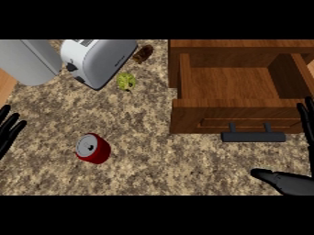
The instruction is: Pick up the can, place it into the drawer and close the drawer
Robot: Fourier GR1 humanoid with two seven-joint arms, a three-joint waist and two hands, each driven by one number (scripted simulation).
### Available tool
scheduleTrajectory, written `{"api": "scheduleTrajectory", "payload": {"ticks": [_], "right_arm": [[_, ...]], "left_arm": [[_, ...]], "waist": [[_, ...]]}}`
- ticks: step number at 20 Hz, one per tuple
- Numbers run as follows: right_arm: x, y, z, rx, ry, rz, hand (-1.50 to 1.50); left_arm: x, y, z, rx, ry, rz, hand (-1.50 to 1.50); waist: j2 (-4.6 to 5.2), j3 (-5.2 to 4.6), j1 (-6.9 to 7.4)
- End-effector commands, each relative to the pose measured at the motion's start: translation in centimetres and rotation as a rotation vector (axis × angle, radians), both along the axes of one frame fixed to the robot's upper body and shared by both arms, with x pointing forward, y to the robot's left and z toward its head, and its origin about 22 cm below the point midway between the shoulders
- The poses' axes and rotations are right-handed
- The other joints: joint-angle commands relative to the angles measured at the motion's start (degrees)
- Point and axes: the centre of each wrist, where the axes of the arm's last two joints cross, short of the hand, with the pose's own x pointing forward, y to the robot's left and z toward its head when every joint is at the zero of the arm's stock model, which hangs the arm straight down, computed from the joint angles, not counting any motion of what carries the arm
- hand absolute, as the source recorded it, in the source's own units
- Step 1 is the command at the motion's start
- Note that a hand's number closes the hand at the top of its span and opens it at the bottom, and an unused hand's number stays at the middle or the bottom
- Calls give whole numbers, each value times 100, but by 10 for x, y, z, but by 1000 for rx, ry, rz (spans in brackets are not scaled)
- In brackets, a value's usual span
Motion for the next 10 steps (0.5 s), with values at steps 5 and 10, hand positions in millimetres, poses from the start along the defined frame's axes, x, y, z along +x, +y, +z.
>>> {"api": "scheduleTrajectory", "payload": {"ticks": [5, 10], "right_arm": [[-11, -1, 5, 5, -13, -2, -150], [-5, -15, -9, 2, -5, -6, -150]], "left_arm": [[18, -39, -38, 30, 68, -16, -150], [23, -34, -64, 62, 90, 3, -150]], "waist": [[2, -1, -28], [5, -1, -16]]}}
